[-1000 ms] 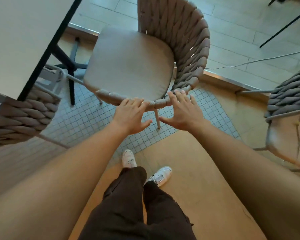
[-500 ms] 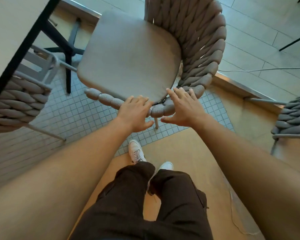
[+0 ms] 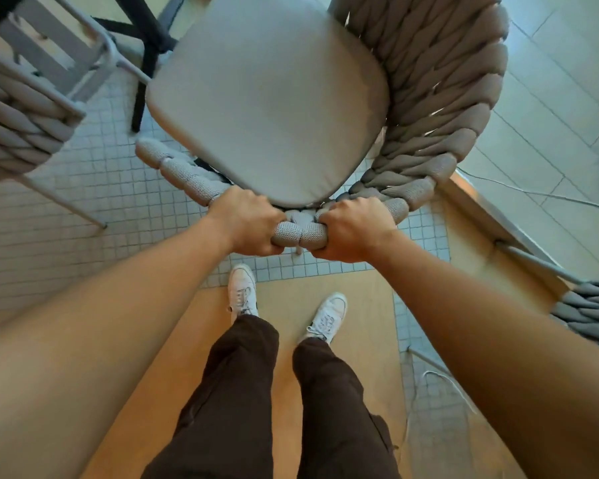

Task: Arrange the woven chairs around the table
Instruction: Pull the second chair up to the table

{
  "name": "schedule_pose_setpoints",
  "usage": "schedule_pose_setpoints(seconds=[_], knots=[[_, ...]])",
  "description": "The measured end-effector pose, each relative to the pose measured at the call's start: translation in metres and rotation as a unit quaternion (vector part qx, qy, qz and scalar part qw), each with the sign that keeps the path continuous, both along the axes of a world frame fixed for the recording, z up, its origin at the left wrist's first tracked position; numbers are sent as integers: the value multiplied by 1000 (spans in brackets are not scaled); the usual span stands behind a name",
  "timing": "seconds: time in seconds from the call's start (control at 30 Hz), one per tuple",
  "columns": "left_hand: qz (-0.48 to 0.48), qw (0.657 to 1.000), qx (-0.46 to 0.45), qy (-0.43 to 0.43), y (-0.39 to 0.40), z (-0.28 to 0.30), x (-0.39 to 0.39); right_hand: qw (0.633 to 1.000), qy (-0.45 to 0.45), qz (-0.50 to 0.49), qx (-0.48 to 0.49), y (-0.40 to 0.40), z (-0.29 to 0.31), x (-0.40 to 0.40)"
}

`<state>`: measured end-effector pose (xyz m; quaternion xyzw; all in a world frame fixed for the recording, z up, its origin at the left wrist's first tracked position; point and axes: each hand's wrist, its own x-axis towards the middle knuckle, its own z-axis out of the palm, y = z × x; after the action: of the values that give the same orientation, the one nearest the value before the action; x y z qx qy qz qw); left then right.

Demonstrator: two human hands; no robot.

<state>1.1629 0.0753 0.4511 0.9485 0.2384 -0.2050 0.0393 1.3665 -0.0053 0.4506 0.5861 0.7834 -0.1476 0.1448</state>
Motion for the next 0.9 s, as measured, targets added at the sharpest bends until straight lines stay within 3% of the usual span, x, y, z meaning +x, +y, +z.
schedule_pose_setpoints(seconds=[0.33, 0.67, 0.9], knots=[[18, 1000, 18, -9, 32, 2, -16, 1000, 13, -8, 3, 32, 3, -19], [-22, 1000, 15, -4, 59, 4, -32, 1000, 6, 0, 2, 52, 6, -35], [13, 1000, -9, 12, 55, 11, -28, 999, 19, 29, -18, 51, 6, -26]])
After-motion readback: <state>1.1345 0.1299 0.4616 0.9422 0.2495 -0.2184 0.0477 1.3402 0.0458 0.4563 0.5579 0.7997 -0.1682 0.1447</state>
